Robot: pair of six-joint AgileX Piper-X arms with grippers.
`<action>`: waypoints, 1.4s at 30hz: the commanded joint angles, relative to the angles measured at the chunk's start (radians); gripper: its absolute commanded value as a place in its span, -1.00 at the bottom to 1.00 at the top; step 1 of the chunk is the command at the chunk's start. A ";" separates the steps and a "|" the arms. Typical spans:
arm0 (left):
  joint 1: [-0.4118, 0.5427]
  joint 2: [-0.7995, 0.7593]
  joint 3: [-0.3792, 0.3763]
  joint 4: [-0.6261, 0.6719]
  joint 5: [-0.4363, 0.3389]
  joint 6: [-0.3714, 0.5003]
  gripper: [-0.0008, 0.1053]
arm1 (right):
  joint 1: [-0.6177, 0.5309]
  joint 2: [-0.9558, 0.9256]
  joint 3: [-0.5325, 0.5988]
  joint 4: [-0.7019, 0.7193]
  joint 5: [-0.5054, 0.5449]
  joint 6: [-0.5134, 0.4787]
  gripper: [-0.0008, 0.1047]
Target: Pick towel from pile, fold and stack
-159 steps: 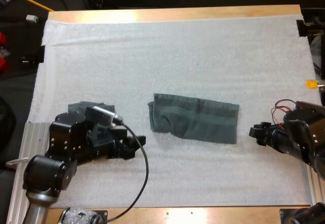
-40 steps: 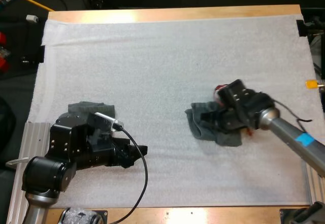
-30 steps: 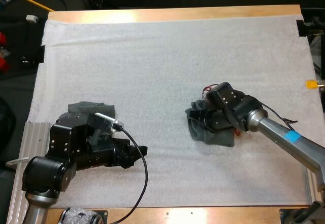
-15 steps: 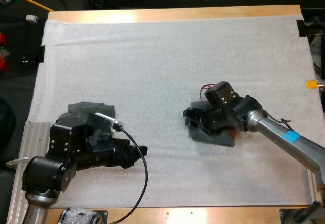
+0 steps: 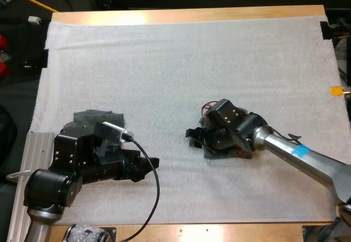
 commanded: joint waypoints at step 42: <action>-0.005 -0.003 -0.007 0.005 0.013 0.003 0.22 | 0.000 -1.117 -0.003 0.733 0.285 -0.215 0.14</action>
